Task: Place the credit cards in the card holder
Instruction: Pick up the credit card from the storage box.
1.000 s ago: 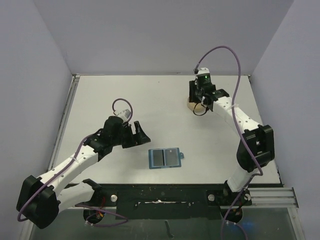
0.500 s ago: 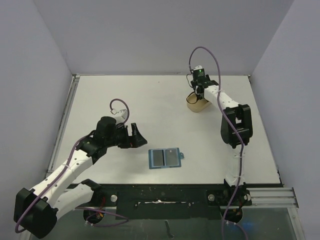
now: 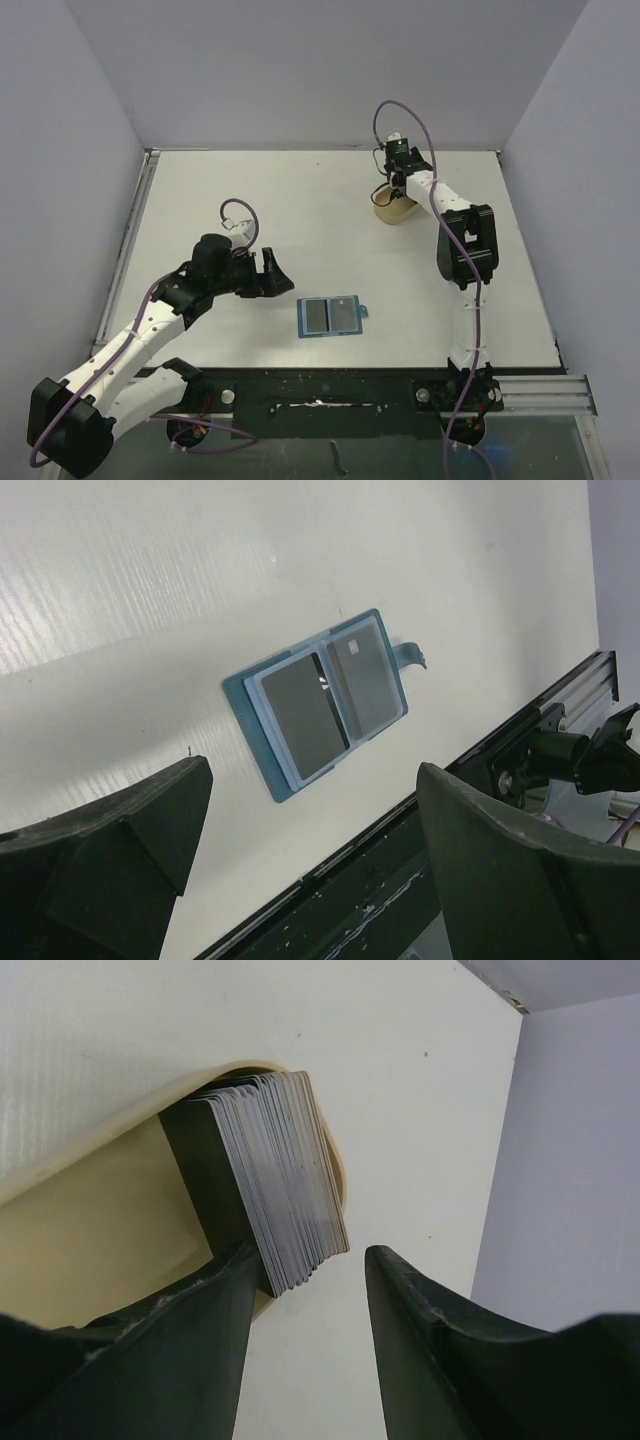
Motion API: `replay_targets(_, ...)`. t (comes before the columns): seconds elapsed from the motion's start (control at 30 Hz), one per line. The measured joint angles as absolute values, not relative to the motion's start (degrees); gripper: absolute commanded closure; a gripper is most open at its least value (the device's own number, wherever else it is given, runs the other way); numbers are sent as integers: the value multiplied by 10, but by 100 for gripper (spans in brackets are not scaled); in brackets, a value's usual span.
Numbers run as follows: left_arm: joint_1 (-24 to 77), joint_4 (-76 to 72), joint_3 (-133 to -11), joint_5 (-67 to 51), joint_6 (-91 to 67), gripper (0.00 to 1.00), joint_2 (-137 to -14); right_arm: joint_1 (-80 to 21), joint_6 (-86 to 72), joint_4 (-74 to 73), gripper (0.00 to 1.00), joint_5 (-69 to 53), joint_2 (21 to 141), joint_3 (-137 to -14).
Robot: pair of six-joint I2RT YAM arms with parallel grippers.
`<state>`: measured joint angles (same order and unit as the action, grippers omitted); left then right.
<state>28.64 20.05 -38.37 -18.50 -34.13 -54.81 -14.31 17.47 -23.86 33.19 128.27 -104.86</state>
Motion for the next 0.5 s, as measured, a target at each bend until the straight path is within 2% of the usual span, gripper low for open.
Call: replay_targets(0.5,286,201,-380,-184,-341,17,-548,-142,195,-211,47,341,1307,-1052)
